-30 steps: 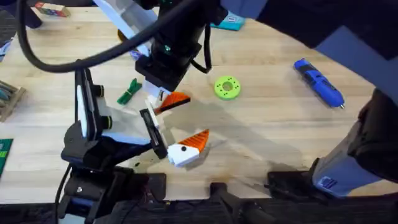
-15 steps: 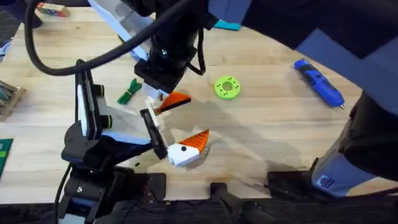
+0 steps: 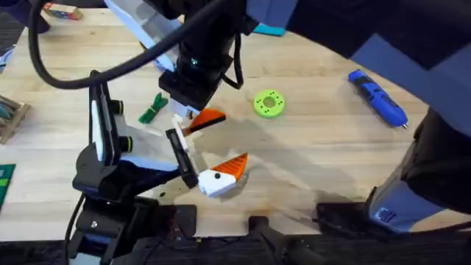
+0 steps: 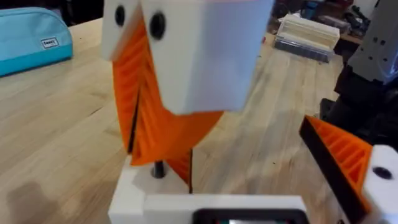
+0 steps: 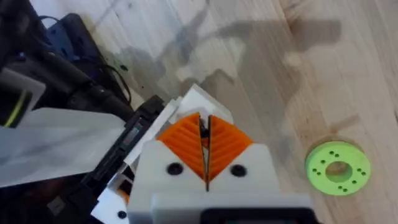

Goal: Pick up the gripper from the table and insert it into the empty holder that is missing its gripper. Then pick up a screw, insert it into the mounting hole, and use the screwdriver to tighten it. Finally, clean up the table by picking up the vegetable and placing it into the bucket.

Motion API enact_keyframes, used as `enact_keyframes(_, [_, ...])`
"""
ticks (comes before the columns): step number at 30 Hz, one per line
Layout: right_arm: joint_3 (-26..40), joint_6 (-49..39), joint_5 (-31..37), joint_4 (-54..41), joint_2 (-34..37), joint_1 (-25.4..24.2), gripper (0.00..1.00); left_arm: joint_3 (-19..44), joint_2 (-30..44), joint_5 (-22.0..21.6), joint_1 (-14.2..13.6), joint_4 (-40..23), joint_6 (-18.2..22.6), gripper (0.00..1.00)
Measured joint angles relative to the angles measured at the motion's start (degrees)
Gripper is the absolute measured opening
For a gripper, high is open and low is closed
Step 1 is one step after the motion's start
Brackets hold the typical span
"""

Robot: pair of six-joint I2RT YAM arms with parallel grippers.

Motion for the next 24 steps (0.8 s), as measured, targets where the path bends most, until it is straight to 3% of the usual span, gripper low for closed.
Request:
enact_keyframes(15, [0.0, -0.02, -0.09, 0.22, 0.52, 0.86, 0.007, 0.0, -0.02, 0.0, 0.0, 0.02, 0.42, 0.983])
enact_keyframes(17, [0.0, 0.0, -0.11, 0.22, 0.52, 0.9, 0.044, 0.0, -0.02, 0.0, 0.0, 0.02, 0.46, 0.983])
enact_keyframes(20, [0.0, 0.0, -0.12, 0.2, 0.53, 0.92, 0.198, 0.0, -0.02, 0.0, 0.0, 0.02, 0.57, 0.983])
enact_keyframes(21, [0.0, 0.1, 0.49, 0.22, 0.54, 0.72, 0.413, 0.0, -0.02, -0.04, 0.0, 0.02, 0.51, 0.983])
enact_keyframes(24, [0.23, -0.04, 2.15, 0.05, 0.5, -0.19, 0.831, 0.0, -0.02, -0.12, 0.0, 0.0, 0.28, 0.983])
